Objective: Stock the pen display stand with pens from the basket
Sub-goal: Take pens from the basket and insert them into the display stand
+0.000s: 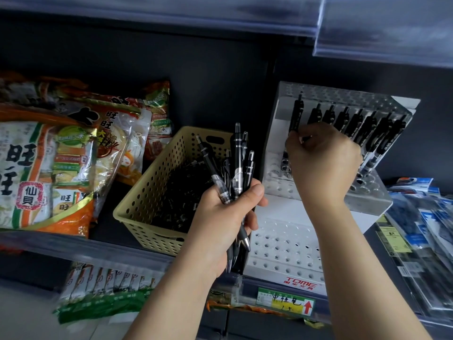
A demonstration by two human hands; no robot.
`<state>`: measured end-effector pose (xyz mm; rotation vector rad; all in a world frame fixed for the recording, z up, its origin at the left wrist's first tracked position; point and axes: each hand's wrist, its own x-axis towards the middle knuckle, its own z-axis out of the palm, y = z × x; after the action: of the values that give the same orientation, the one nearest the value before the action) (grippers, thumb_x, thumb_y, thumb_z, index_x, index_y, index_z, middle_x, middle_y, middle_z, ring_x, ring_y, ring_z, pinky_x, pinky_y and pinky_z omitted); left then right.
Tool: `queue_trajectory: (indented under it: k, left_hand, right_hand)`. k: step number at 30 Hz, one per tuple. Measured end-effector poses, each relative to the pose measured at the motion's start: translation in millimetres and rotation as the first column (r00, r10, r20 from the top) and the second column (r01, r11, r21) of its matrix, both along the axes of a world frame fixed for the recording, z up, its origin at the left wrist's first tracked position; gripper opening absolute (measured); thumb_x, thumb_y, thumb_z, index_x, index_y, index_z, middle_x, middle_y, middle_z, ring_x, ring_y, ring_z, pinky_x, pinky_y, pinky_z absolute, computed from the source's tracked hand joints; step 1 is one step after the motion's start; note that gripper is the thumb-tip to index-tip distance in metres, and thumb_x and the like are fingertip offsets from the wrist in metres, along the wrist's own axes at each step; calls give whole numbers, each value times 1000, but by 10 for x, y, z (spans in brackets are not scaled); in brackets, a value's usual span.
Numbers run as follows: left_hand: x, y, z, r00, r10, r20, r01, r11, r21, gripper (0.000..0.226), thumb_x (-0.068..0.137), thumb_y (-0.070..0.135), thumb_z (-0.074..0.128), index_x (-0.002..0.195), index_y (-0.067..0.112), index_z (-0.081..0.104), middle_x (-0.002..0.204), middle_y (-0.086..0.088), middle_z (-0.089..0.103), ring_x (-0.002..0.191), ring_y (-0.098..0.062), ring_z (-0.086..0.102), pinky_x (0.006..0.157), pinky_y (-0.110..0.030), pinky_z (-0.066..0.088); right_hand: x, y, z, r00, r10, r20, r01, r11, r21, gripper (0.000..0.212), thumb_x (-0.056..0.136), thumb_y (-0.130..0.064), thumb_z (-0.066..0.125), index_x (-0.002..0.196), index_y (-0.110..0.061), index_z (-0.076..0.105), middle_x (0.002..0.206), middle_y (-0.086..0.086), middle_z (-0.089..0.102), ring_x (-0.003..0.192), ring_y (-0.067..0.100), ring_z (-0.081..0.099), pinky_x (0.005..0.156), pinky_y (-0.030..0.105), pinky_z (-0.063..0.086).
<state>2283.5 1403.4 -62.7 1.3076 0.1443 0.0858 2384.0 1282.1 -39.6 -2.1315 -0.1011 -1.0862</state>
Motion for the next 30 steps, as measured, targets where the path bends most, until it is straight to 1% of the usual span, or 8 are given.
queue_trajectory:
  k: [8, 12, 19, 22, 24, 26, 28, 30]
  left_hand:
    - [-12, 44, -2, 1000, 9, -11, -9, 1000, -16, 6, 86, 20, 66, 90, 15, 66, 79, -5, 70, 51, -15, 49, 47, -22, 40]
    - [-7, 45, -5, 1000, 8, -14, -9, 1000, -10, 5, 86, 20, 66, 89, 16, 66, 79, -4, 70, 51, -14, 50, 48, -22, 41]
    - [13, 25, -6, 1000, 9, 4, -9, 1000, -20, 5, 86, 17, 65, 89, 15, 67, 78, -5, 70, 48, -15, 48, 45, -22, 39]
    - [14, 28, -5, 1000, 3, -4, -3, 1000, -14, 4, 86, 19, 65, 87, 16, 66, 78, -5, 70, 49, -15, 49, 46, -23, 39]
    - [19, 30, -1, 1000, -5, -19, 5, 1000, -11, 10, 86, 23, 65, 87, 14, 65, 78, -4, 69, 50, -15, 49, 47, -24, 40]
    - [24, 24, 7, 999, -9, -44, 6, 998, -61, 17, 87, 21, 64, 95, 6, 64, 75, -6, 67, 51, -15, 48, 45, -24, 39]
    - [29, 5, 21, 998, -13, -68, 2, 988, -154, 20, 88, 9, 60, 105, -2, 60, 74, -8, 64, 52, -16, 47, 42, -24, 37]
    - [38, -14, 29, 997, -9, -82, -7, 981, -196, 20, 88, 1, 55, 107, -5, 58, 73, -10, 61, 50, -16, 47, 40, -24, 35]
  right_hand:
    - [-49, -31, 29, 999, 16, -31, -16, 1000, -6, 10, 75, -19, 64, 70, -16, 71, 47, -12, 43, 45, 16, 45, 49, 13, 25]
    - [-35, -45, 31, 999, 26, -42, -26, 1000, 0, 13, 76, -21, 60, 71, -16, 71, 47, -6, 49, 46, 20, 50, 49, 13, 28]
    - [-3, -25, 15, 996, -46, -77, 36, 990, -134, 16, 79, -19, 59, 66, -17, 68, 48, -5, 45, 45, 21, 42, 46, 14, 19]
    - [-10, -46, -1, 996, -41, -82, 28, 988, -155, 16, 77, -19, 58, 65, -15, 68, 48, -1, 48, 45, 25, 45, 46, 17, 22]
    - [-27, -63, -2, 997, -32, -75, 20, 988, -153, 15, 78, -21, 60, 69, -15, 70, 50, 3, 57, 49, 30, 52, 48, 22, 30]
    - [-69, -80, 46, 998, 9, -59, -15, 995, -102, 17, 82, -28, 65, 71, -16, 71, 52, 2, 60, 50, 28, 55, 49, 23, 33]
    - [-136, -85, 138, 989, 131, -68, -133, 991, -28, 26, 85, -35, 66, 65, -19, 67, 49, -2, 57, 46, 19, 52, 47, 21, 33]
    - [-233, -64, 258, 916, 323, -237, -313, 946, 81, 33, 86, -41, 66, 61, -18, 65, 46, -1, 58, 40, 9, 49, 44, 20, 35]
